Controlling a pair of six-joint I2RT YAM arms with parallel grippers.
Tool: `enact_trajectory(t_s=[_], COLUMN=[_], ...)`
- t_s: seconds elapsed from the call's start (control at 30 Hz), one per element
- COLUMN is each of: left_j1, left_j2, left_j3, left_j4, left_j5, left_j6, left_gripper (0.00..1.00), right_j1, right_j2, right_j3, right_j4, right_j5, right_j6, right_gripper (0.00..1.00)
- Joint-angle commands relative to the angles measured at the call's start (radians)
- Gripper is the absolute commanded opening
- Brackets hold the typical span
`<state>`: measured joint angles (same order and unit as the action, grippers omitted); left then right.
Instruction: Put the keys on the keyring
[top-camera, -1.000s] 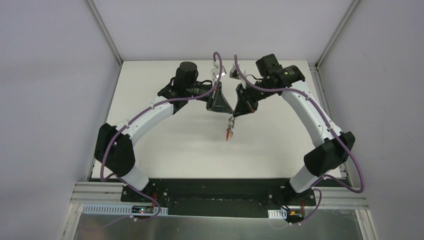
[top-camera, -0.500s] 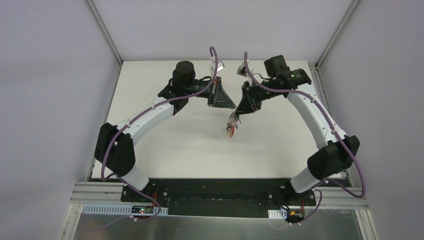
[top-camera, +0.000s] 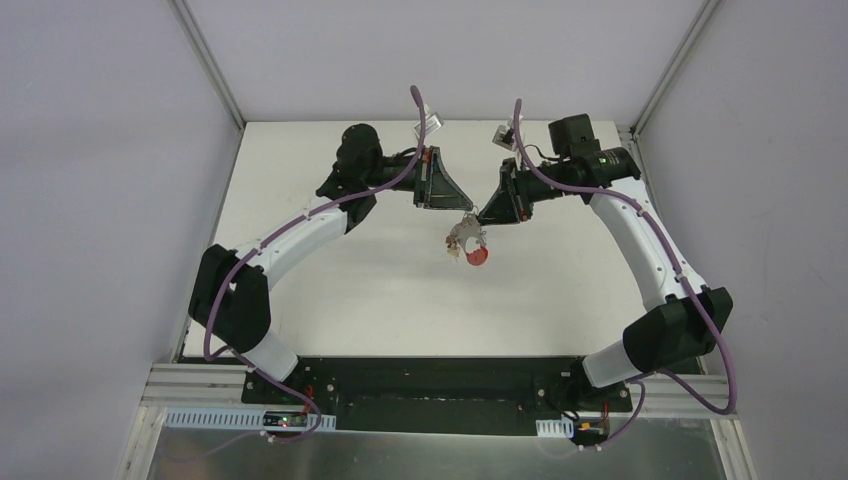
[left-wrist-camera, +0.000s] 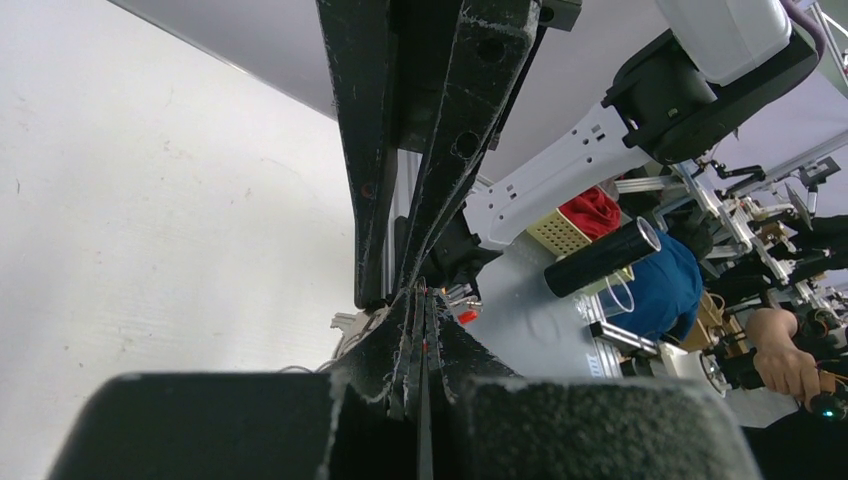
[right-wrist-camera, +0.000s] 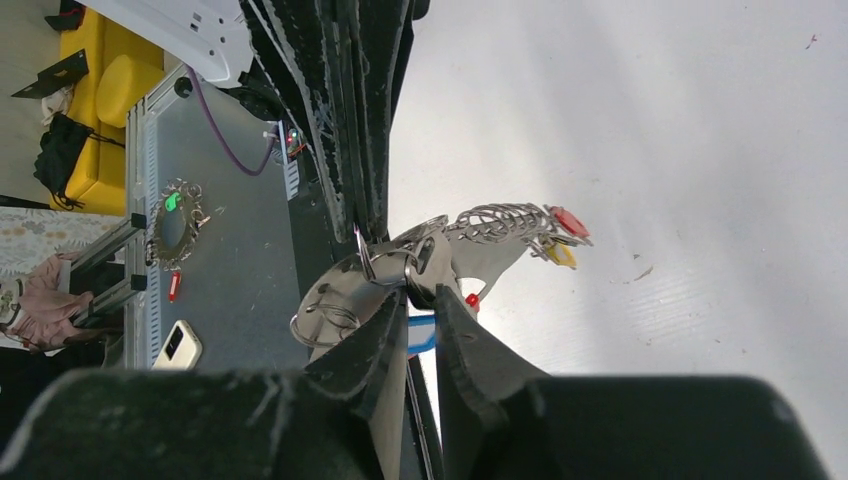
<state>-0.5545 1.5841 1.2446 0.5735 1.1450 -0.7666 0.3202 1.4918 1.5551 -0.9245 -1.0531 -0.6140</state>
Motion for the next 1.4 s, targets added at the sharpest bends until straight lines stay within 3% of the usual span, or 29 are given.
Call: enact_trajectory(t_s=[0.0, 0.47, 0.73, 1.0, 1.37], left_j1=[0.007, 0.007, 0.005, 0.005, 0.005], left_j2=[-0.007, 0.001, 0.004, 0.007, 0.012], left_j3=[0.006, 0.001, 0.013, 0.012, 0.015], left_j4=[0.098, 0.142, 0.117, 0.120, 0.105], left_j5=[0.027, 0.042, 0.035, 0.032, 0.022], left_j6=[-0.031, -0.046, -0.036, -0.039, -0.029], left_gripper=[0.00, 0.00, 0.00, 0.00, 0.00], right_j1=[-0.003, -0.014, -0.014, 0.001, 0.006], right_j2=[-0.035, -0.112, -0.110, -0.098, -0.094], right_j3=[-0.006, -0.011, -0.041, -0.058, -0.082], right_j4=[0.034, 0.107, 0.163, 0.207, 0.227], right_j5=[-0.071, -0.065, -0.047, -0.047, -0.092], right_j6=[0.007, 0.049, 0.098, 0.131, 0.151], right_gripper=[0.18, 0.31, 0.33, 0.30, 0.18])
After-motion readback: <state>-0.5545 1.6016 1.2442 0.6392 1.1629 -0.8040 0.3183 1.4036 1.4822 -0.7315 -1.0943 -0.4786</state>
